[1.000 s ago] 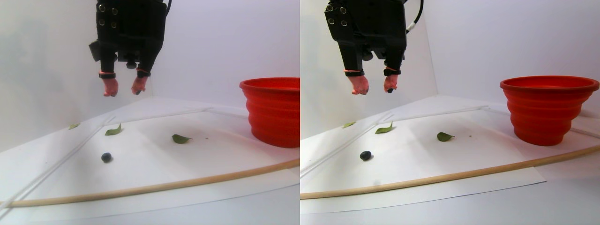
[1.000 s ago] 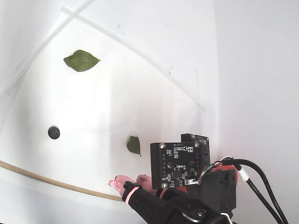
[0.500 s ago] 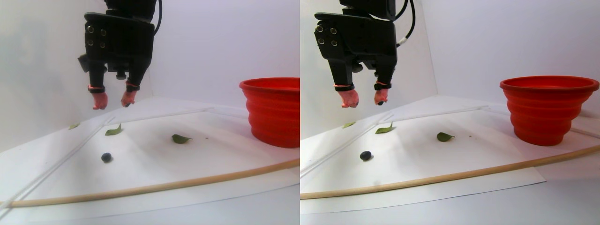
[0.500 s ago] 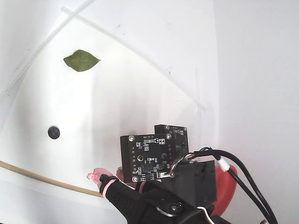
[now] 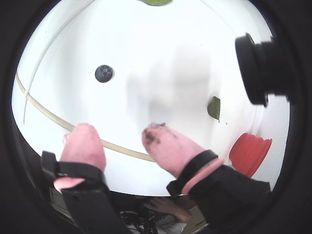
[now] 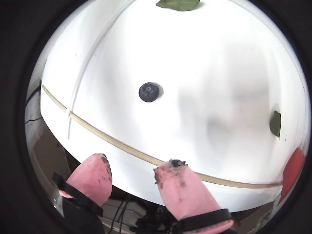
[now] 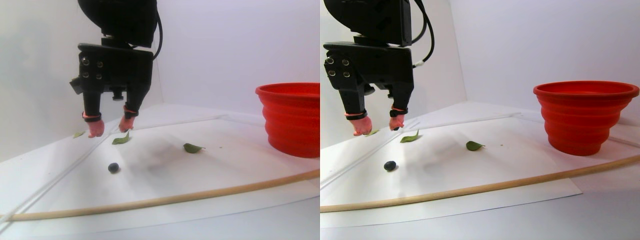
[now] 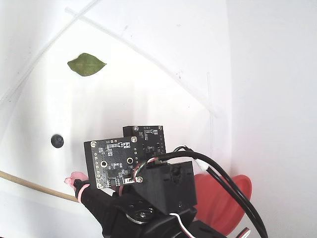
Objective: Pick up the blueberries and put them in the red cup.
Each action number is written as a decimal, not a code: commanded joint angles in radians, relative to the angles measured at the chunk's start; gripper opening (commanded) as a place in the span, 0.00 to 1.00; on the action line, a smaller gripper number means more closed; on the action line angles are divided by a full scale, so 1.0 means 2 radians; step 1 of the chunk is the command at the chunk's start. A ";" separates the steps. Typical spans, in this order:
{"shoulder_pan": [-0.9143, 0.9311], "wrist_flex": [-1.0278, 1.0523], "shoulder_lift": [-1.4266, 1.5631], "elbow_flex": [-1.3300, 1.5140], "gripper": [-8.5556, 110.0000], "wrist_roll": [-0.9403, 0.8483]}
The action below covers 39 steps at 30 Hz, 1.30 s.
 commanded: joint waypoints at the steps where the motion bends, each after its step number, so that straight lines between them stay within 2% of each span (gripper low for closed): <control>1: -0.010 -0.035 -0.013 -0.022 0.22 -0.006; 26: -0.023 -0.176 -0.154 -0.055 0.23 -0.053; 39: -0.027 -0.202 -0.189 -0.064 0.23 -0.054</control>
